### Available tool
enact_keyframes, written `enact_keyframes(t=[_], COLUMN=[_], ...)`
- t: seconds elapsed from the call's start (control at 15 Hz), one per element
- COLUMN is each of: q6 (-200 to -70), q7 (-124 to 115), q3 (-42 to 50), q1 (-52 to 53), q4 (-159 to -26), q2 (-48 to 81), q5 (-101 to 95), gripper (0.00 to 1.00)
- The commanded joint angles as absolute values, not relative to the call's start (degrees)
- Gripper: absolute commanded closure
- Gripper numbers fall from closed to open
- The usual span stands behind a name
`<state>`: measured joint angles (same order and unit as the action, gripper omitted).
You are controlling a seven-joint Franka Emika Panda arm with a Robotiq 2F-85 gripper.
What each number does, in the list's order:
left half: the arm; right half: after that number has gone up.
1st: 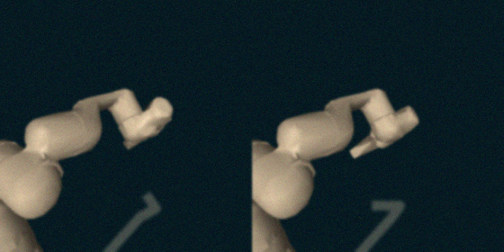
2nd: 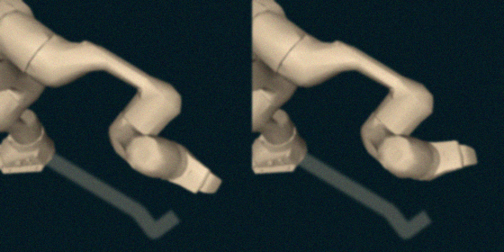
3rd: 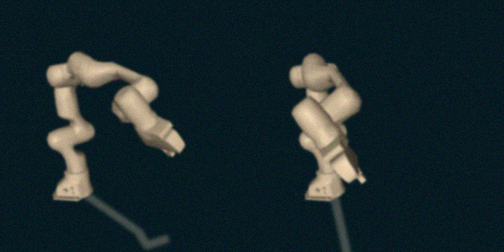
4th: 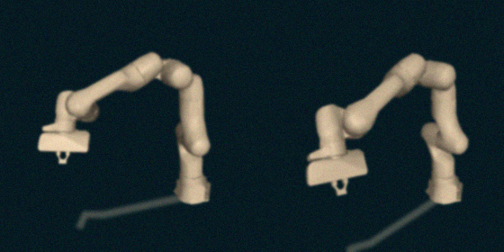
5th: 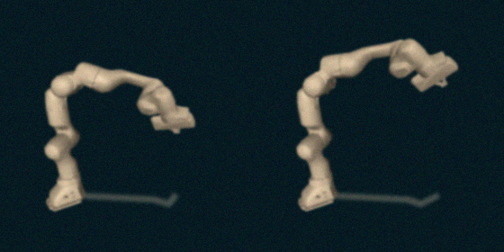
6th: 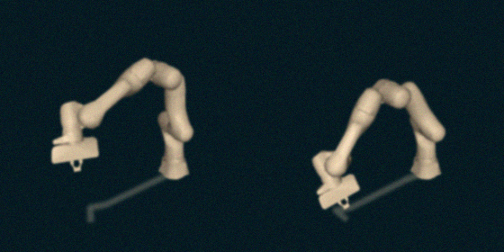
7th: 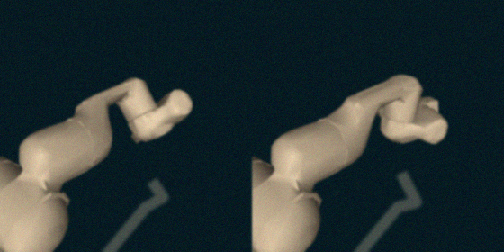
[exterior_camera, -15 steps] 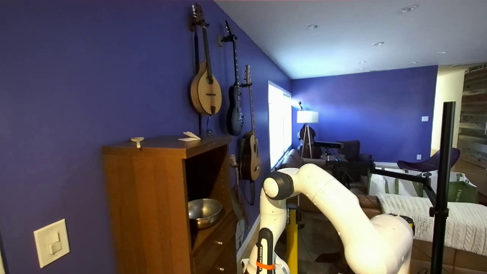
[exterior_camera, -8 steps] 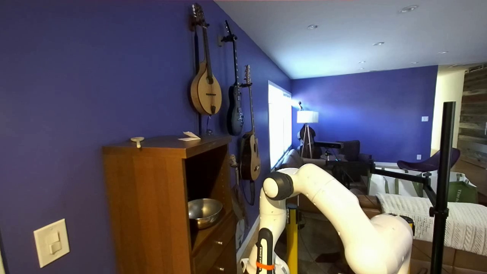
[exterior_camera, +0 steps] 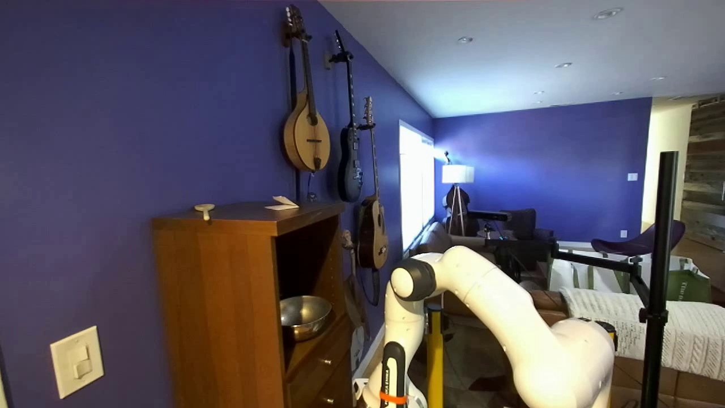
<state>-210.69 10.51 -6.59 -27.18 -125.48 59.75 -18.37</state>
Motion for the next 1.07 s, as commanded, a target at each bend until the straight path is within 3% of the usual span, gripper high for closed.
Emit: enact_keyframes(t=[0.0,1.0], q6=[-213.4,-226.8], q7=[7.2,4.8], q3=[-6.6,-4.9], q1=[-27.7,-24.3], q4=[-121.9,-116.9], q2=[63.5,69.8], q5=[-22.2,-24.3], gripper=[0.00,0.00])
